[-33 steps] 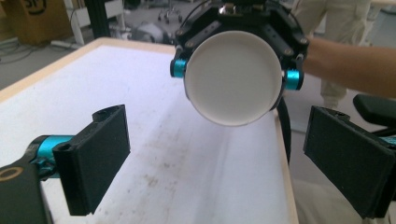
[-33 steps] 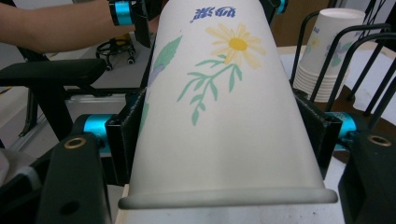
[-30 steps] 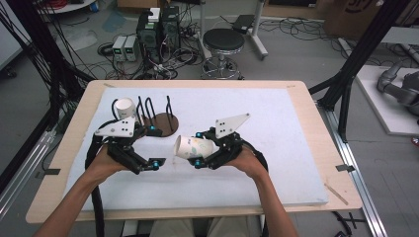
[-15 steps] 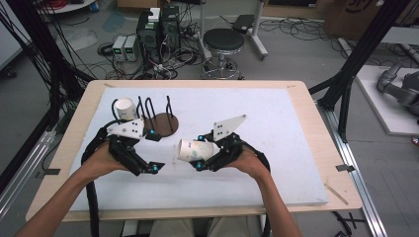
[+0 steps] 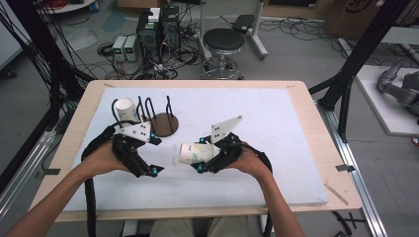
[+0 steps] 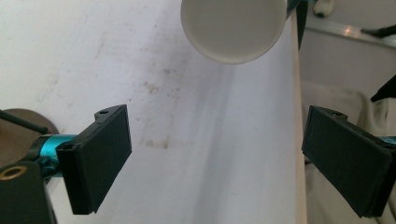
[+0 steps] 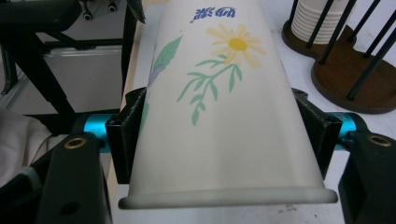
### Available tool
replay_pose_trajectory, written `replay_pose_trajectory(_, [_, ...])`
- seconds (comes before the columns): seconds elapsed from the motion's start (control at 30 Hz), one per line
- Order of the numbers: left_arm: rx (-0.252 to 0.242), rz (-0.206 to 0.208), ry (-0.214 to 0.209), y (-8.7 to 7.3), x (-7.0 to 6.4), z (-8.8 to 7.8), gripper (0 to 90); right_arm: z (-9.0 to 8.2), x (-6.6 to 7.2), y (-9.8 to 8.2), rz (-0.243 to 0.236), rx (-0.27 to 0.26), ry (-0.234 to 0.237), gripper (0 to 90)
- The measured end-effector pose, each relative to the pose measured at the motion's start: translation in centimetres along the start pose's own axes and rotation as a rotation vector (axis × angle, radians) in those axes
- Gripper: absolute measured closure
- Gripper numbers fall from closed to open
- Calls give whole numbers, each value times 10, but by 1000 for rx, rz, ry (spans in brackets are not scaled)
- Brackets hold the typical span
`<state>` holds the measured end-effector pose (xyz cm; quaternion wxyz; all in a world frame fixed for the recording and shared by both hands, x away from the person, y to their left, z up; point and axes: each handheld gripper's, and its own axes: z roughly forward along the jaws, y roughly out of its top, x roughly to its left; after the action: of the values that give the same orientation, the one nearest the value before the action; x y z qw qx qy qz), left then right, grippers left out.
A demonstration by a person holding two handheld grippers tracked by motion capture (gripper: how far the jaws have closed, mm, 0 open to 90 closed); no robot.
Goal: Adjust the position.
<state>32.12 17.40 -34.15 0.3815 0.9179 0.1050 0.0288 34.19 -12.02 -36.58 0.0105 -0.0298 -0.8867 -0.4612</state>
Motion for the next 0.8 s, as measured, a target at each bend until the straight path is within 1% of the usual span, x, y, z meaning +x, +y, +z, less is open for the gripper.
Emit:
replay_pose_trajectory(0.03, [22,2,0,0,1,1,83,0,1,0,6,10,-1,307])
replay_pose_trajectory(0.07, [33,3,1,0,1,1,83,1,0,0,1,18,-3,307])
replay_pose_trajectory(0.1, [56,3,-2,1,1,1,83,1,1,0,0,23,-4,307])
replay_pose_trajectory(0.2, [81,8,4,2,1,3,83,3,1,1,-3,54,-10,307])
replay_pose_trajectory(0.23, [89,5,4,3,1,3,83,3,1,1,-8,65,-12,308])
replay_pose_trajectory(0.27, [90,7,12,3,1,4,83,4,1,2,-11,77,-11,308])
replay_pose_trajectory(0.3, [101,8,9,4,1,3,83,5,2,3,-12,86,-11,307])
replay_pose_trajectory(0.33, [102,5,8,4,1,4,83,5,2,4,-17,90,-13,307])
replay_pose_trajectory(0.4, [110,7,13,5,0,5,83,7,2,6,-23,107,-16,307])
replay_pose_trajectory(0.43, [124,12,13,5,0,5,83,8,3,7,-20,114,-13,307])
replay_pose_trajectory(0.5, [129,13,17,6,0,7,86,9,2,7,-27,128,-18,307])
replay_pose_trajectory(0.53, [146,17,11,7,0,7,86,10,3,8,-26,134,-16,307])
replay_pose_trajectory(0.6, [148,18,17,8,0,9,87,11,2,8,-32,143,-19,307])
replay_pose_trajectory(0.67, [162,27,12,10,0,11,88,13,2,8,-32,163,-20,307])
replay_pose_trajectory(0.73, [170,26,5,11,0,12,88,15,3,8,-35,180,-19,307])
replay_pose_trajectory(0.8, [177,35,9,12,0,14,89,17,3,8,-40,194,-21,308])
